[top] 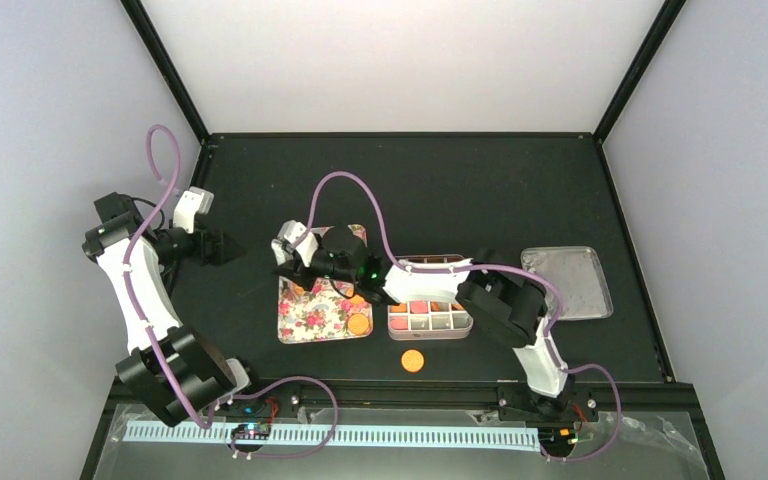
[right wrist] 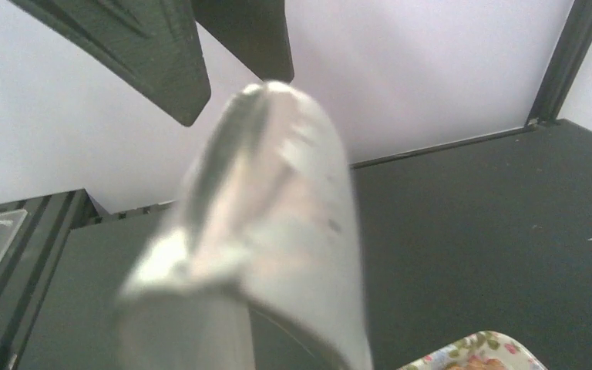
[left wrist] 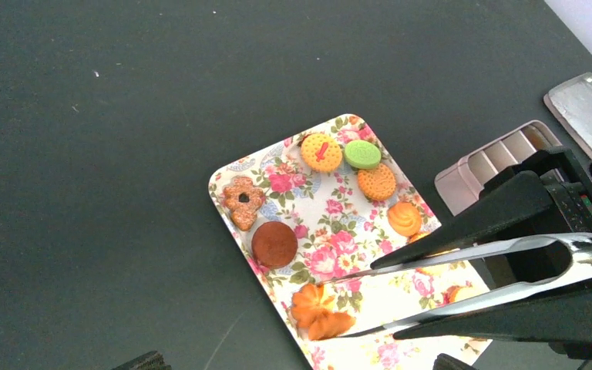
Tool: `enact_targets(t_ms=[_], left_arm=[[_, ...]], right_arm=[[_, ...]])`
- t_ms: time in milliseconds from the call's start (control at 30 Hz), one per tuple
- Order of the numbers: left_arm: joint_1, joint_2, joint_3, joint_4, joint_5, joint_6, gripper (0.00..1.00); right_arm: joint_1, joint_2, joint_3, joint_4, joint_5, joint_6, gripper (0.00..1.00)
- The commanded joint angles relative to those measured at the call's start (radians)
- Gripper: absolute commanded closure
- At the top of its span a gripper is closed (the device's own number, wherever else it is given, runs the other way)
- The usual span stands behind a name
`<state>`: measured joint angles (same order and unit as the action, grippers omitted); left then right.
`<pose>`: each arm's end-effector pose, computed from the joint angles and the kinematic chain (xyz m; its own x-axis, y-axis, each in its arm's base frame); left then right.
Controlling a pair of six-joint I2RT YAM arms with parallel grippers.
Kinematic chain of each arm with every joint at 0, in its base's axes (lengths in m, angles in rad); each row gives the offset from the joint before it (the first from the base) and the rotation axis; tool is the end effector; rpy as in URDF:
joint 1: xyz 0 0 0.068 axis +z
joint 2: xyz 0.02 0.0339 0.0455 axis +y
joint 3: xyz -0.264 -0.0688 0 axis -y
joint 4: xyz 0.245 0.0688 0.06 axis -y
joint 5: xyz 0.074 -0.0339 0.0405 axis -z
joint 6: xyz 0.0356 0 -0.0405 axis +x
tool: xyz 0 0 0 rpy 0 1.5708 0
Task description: Pack the cookies
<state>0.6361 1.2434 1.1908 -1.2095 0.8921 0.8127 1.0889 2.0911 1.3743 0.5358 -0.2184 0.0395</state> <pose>0.1872 0.1038 0.3187 -0.6596 0.0796 -0.7474 0.4309 0.8548 -0.2893 0.2167 0.4310 0.2073 -0.1214 -0.1490 -0.9814 -0.9598 0.2697 0.0778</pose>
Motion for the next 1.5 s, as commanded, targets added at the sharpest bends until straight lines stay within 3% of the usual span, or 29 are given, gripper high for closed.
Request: enact_targets(t_ms=[0,100,467,667,1233,1467], left_arm=[[0.010,-0.004,0.032,-0.038,0.060,0.041,0.09],[0.010,-0.002,0.033,-0.056,0.080,0.050,0.10],[0.010,-0.010,0.037,-0.097,0.114,0.084,0.11],[0.010,-0.006,0.039,-0.110,0.121,0.086,0.11],[0.062,0.026,0.097,-0.101,0.088,0.029,0.11],[0.084,0.031,0.107,-0.126,0.076,0.071,0.11]], right_arm=[[0.002,-0.059,-0.060,-0.004,0.041,-0.004,0.68],[0.001,-0.087,-0.079,-0.026,0.070,-0.005,0.78],[0.000,-0.252,-0.233,-0.032,0.150,-0.030,0.99],[-0.006,-0.236,-0.188,-0.034,0.152,-0.032,0.95],[-0.009,0.090,0.265,-0.066,0.119,-0.048,0.85],[-0.009,0.134,0.273,-0.071,0.090,-0.070,0.76]])
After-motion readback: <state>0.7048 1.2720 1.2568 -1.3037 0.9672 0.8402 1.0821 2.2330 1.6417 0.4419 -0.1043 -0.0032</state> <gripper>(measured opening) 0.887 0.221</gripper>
